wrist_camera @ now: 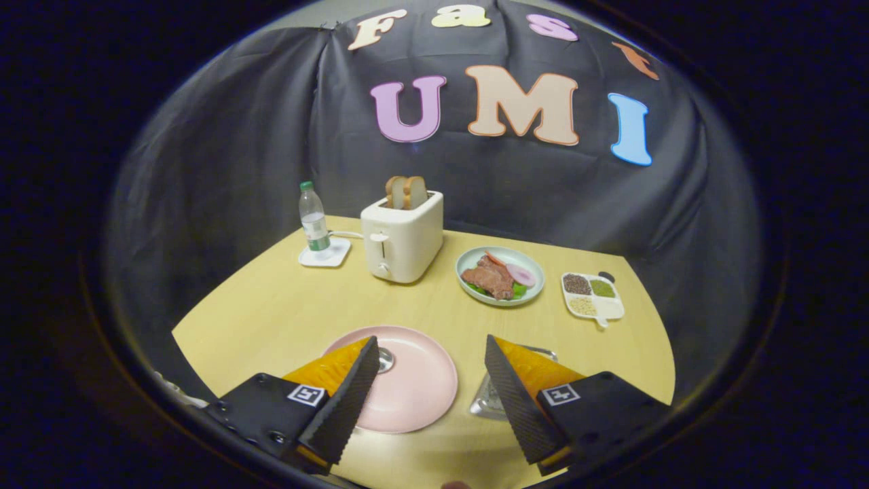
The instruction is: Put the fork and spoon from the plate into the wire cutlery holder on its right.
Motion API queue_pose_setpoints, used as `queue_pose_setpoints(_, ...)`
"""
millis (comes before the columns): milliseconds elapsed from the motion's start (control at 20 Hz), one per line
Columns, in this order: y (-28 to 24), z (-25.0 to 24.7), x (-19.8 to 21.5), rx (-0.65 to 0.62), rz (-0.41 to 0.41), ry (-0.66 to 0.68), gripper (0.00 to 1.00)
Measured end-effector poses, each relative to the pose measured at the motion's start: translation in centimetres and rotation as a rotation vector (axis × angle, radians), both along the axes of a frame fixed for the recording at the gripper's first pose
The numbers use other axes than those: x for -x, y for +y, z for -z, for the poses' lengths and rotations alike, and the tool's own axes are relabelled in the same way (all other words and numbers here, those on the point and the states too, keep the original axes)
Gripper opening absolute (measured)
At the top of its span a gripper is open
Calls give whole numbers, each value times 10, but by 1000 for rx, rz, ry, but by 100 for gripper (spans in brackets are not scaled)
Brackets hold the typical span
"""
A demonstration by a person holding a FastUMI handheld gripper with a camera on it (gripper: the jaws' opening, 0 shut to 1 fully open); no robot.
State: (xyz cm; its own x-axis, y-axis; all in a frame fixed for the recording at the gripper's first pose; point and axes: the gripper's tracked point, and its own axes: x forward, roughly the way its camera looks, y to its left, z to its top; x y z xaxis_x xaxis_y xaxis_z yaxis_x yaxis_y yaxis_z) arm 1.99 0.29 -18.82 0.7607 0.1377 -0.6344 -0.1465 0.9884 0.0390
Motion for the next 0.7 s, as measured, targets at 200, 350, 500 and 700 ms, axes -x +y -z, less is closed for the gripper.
queue_pose_setpoints(200,22,13,5,-13,6,-18,99)
queue_pose_setpoints(350,34,28,11,-2,-3,-17,99)
queue_pose_setpoints(500,44,49,17,3,-4,25,99)
queue_pose_setpoints(700,56,78,27,19,-20,87,99)
